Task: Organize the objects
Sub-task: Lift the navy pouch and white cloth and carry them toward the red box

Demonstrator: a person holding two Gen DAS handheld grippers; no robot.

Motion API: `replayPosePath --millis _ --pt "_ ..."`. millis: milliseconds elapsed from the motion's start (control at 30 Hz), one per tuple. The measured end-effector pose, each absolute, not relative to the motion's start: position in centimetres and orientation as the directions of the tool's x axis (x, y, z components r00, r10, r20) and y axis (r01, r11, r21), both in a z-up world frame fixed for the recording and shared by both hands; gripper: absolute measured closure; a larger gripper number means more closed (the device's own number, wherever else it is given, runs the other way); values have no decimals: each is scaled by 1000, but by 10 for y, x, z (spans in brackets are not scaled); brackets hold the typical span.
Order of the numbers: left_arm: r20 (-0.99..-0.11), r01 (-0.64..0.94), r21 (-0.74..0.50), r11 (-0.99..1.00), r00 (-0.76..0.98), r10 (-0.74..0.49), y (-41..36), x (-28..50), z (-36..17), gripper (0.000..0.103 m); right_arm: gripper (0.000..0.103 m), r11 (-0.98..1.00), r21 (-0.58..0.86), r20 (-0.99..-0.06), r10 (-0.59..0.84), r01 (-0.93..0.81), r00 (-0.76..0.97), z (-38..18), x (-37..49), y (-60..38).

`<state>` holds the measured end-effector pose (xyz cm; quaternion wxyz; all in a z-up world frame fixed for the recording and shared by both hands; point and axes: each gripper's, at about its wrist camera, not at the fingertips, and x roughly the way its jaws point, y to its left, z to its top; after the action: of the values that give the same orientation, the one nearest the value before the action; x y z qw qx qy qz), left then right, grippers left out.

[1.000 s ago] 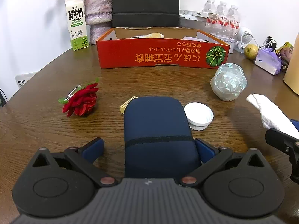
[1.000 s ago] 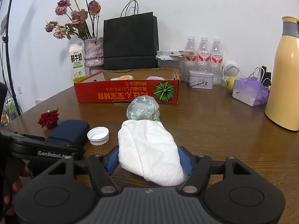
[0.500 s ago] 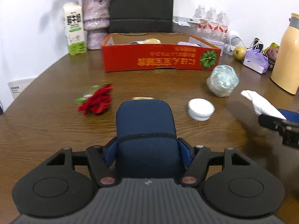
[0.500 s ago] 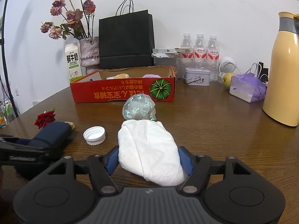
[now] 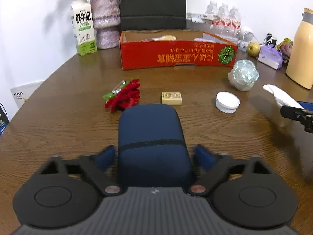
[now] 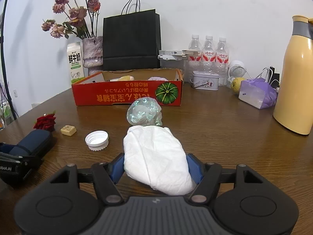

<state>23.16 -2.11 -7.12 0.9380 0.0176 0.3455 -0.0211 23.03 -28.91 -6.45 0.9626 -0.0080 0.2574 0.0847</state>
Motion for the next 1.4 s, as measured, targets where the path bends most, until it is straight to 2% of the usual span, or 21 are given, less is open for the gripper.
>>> replayPosePath --millis 33,100,200,767,1400 --pt "-646 55 11 998 763 -34 -21 231 -72 9 37 986 25 -498 157 -167 853 -65 230 -289" --pt "-627 55 13 998 778 -34 -20 227 -70 34 37 986 20 -498 152 -164 854 -64 230 -288" --pt "-615 60 -23 998 786 -61 -16 225 -68 37 37 987 14 -498 146 -160 855 -64 231 -288" --pt "-511 53 -55 997 856 -74 -16 212 -30 38 38 977 -13 -434 187 -213 881 -51 219 -264" --pt "-441 62 -92 994 892 -96 -43 242 2 38 38 971 -18 -354 216 -238 910 -16 244 -244"
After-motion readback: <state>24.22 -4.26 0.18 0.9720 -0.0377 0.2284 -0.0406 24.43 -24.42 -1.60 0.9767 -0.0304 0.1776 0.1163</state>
